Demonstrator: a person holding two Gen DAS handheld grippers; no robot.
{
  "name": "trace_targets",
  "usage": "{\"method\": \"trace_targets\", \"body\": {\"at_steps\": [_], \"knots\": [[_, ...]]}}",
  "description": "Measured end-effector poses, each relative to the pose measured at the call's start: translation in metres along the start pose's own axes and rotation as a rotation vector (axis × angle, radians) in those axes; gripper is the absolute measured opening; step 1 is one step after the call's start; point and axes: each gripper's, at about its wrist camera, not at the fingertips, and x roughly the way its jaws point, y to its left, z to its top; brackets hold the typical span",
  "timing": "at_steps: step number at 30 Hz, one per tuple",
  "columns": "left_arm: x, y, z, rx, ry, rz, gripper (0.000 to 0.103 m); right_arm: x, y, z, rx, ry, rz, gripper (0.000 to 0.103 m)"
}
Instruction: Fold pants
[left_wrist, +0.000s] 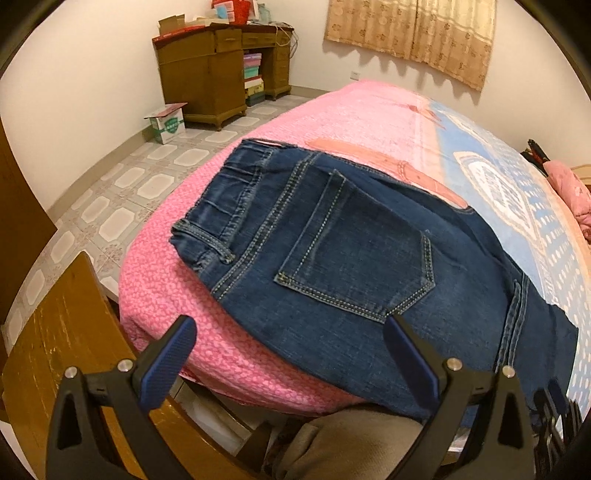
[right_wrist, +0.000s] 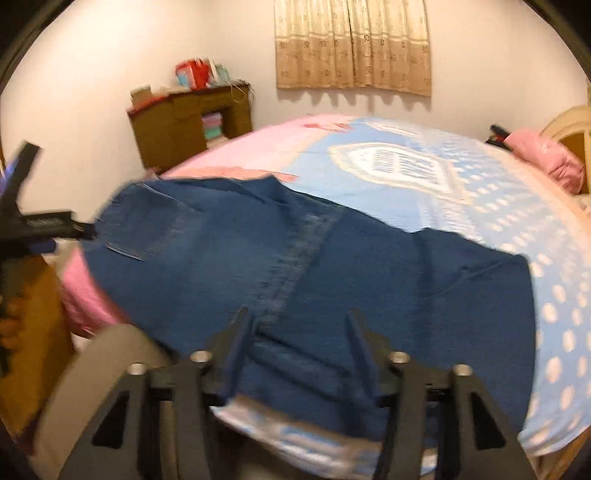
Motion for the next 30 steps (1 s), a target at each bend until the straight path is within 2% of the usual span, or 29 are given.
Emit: {"method": "trace_targets", "body": {"at_steps": [4, 9, 13, 16, 17, 20, 23, 24, 27, 30], "knots": [[0.000, 0.006, 0.001, -0.020, 0.004, 0.003, 0.103, 0.019, 0.016, -0.004, -0.073, 0.027, -0.009, 0.041], [0.000, 0.018, 0.004, -0.035, -0.004, 0.024, 0.103, 0.045, 0.042, -0.017, -0.139, 0.103, 0.006, 0.041], [0.003, 0.024, 0.004, -0.048, 0.006, 0.031, 0.103, 0.041, 0.048, -0.016, -0.212, 0.067, -0.051, 0.041], [0.006, 0.024, 0.002, -0.051, 0.015, 0.029, 0.103, 0.045, 0.041, -0.006, -0.155, 0.067, -0.038, 0.041], [0.007, 0.023, 0.002, -0.051, 0.019, 0.028, 0.103, 0.046, 0.039, -0.004, -0.144, 0.069, -0.028, 0.037], [0.009, 0.022, 0.002, -0.041, 0.019, 0.031, 0.103, 0.041, 0.029, -0.004, -0.088, 0.069, 0.038, 0.018], [0.010, 0.022, 0.002, -0.043, 0.020, 0.027, 0.103, 0.033, 0.017, -0.001, 0.019, 0.069, 0.106, 0.008], [0.011, 0.022, 0.002, -0.043, 0.021, 0.027, 0.103, 0.027, 0.016, 0.002, 0.045, 0.050, 0.114, 0.008], [0.013, 0.022, 0.000, -0.050, 0.027, 0.023, 0.103, 0.011, 0.035, 0.014, -0.030, -0.021, 0.102, 0.008], [0.014, 0.021, -0.001, -0.050, 0.034, 0.018, 0.103, 0.012, 0.067, 0.012, -0.161, -0.011, 0.111, 0.008]]}}
